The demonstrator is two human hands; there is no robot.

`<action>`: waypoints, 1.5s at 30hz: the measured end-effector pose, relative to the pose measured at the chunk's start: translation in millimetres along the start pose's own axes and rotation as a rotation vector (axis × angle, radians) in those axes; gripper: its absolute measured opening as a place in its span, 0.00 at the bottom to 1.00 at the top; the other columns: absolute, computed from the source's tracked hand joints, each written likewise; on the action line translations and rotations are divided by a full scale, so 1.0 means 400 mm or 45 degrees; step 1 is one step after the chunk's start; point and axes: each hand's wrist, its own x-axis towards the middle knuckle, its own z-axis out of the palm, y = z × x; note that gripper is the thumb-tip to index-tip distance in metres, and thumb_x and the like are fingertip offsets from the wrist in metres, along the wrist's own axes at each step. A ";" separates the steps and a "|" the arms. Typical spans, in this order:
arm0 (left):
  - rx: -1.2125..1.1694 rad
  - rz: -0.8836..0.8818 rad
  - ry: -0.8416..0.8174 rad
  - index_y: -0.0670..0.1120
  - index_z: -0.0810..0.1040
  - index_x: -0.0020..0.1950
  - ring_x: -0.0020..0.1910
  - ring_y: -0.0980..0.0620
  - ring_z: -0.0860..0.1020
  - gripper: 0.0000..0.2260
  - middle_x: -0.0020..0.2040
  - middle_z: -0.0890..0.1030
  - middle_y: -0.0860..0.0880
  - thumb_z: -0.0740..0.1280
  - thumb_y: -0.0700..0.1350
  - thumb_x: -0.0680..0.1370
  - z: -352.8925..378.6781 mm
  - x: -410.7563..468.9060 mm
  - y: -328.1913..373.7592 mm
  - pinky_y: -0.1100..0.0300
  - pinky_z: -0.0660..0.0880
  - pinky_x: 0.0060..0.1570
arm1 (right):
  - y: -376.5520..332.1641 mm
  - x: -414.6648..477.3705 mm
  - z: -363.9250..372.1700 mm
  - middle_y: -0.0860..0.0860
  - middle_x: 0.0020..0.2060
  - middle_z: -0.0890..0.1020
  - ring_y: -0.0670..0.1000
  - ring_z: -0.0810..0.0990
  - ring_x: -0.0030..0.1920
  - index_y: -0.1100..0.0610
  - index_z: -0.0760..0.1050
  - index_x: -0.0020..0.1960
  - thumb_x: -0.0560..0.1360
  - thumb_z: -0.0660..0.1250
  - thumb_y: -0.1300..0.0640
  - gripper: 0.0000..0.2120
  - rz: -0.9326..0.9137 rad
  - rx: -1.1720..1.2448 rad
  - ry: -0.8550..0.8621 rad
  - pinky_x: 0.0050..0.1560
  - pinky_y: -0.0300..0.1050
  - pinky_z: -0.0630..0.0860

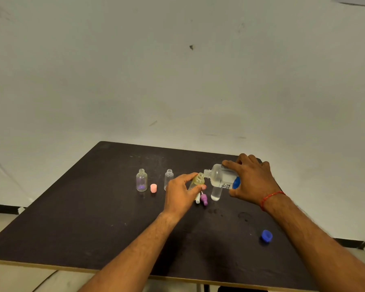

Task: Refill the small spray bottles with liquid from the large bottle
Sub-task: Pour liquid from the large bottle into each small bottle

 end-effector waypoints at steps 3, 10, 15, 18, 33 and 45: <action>0.004 -0.002 0.001 0.50 0.82 0.64 0.47 0.61 0.78 0.20 0.59 0.83 0.54 0.77 0.49 0.73 0.000 0.000 0.001 0.72 0.73 0.47 | 0.000 -0.001 0.001 0.48 0.58 0.69 0.50 0.67 0.61 0.41 0.60 0.74 0.67 0.72 0.38 0.40 0.002 0.012 -0.001 0.61 0.54 0.69; 0.012 0.000 -0.002 0.50 0.82 0.64 0.52 0.59 0.80 0.20 0.60 0.83 0.53 0.77 0.50 0.72 0.002 0.000 -0.005 0.71 0.75 0.50 | 0.001 0.001 0.006 0.48 0.59 0.69 0.50 0.67 0.61 0.40 0.60 0.74 0.67 0.72 0.39 0.40 0.000 0.007 0.005 0.62 0.54 0.69; 0.013 0.012 -0.004 0.50 0.82 0.63 0.49 0.68 0.77 0.19 0.58 0.83 0.54 0.78 0.49 0.72 0.002 0.000 -0.003 0.75 0.73 0.49 | 0.003 0.002 0.006 0.48 0.58 0.69 0.50 0.67 0.60 0.40 0.60 0.74 0.67 0.72 0.38 0.39 -0.004 0.003 0.008 0.61 0.54 0.69; 0.016 0.010 -0.005 0.50 0.82 0.63 0.51 0.65 0.78 0.20 0.59 0.84 0.54 0.78 0.49 0.72 0.004 0.001 -0.006 0.74 0.73 0.50 | 0.005 0.003 0.009 0.48 0.58 0.69 0.50 0.67 0.60 0.40 0.60 0.74 0.67 0.72 0.38 0.39 -0.001 0.004 0.008 0.61 0.54 0.69; -0.055 -0.008 0.045 0.52 0.83 0.62 0.54 0.55 0.78 0.19 0.57 0.85 0.56 0.78 0.51 0.72 0.014 0.013 -0.016 0.71 0.74 0.40 | 0.002 -0.020 0.030 0.46 0.55 0.72 0.48 0.72 0.57 0.42 0.62 0.72 0.66 0.71 0.38 0.37 0.057 0.171 0.018 0.59 0.53 0.70; -0.020 -0.133 0.092 0.49 0.83 0.63 0.53 0.61 0.81 0.19 0.56 0.85 0.55 0.78 0.48 0.72 0.013 0.070 -0.089 0.68 0.77 0.53 | 0.024 -0.058 0.114 0.45 0.55 0.79 0.47 0.79 0.53 0.47 0.69 0.63 0.63 0.79 0.43 0.32 0.330 0.769 0.122 0.53 0.45 0.79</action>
